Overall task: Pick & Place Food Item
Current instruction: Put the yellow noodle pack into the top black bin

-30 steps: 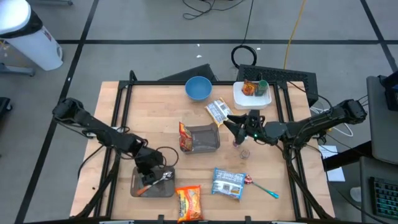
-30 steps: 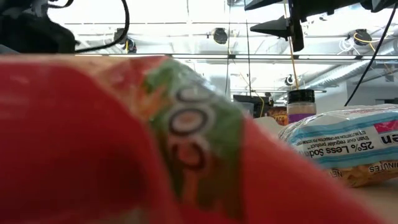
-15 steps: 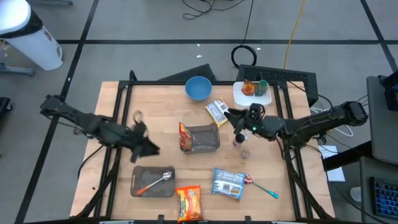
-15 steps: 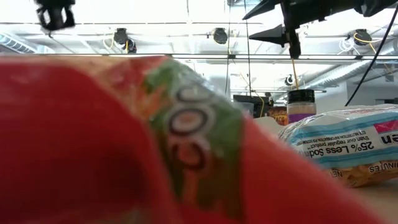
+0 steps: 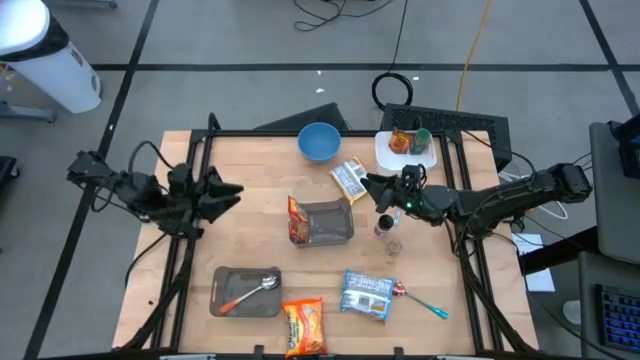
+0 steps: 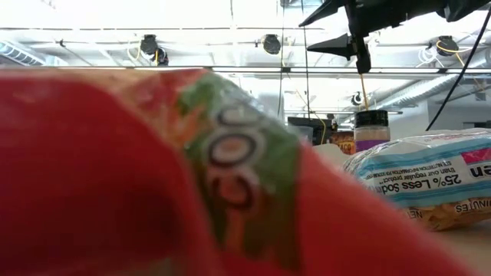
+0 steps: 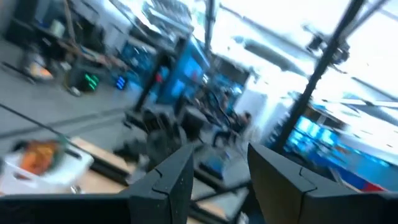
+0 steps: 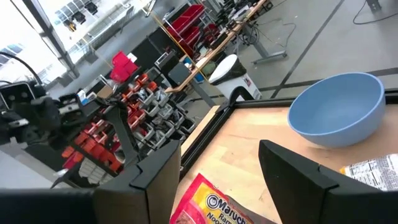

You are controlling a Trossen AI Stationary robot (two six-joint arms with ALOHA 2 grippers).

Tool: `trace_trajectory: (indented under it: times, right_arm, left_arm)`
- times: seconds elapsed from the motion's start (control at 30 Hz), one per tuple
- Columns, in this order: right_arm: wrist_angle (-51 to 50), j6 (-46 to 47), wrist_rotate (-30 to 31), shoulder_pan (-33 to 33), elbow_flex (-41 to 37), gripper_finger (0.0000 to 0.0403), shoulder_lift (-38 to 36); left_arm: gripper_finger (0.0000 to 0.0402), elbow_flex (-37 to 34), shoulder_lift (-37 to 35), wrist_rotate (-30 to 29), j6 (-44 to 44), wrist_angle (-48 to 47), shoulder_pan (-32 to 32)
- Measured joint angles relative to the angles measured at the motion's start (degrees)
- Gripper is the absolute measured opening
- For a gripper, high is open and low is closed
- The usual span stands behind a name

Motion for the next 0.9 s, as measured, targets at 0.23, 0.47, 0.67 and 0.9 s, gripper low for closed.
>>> trace_trajectory:
  times: [0.23,0.47,0.67,0.9]
  right_arm:
    - [-2.97,-2.01,0.17,-0.75,0.02,0.021,0.0]
    - [-8.26,-1.89,0.04,-2.16,0.02,0.021,1.65]
    - [-9.1,-3.29,-4.74,-2.99,0.04,0.021,5.02]
    - [-9.28,-12.18,-19.92,-3.31,0.04,0.021,6.32]
  left_arm:
    - [0.0156,0.0,2.68,-1.72,7.81,9.02,1.78]
    - [0.0157,0.0,5.31,-1.79,9.83,21.16,5.94]
    - [0.0157,0.0,7.18,-6.74,11.55,15.8,8.51]
    - [0.0157,0.0,11.7,-9.42,-2.17,8.13,8.25]
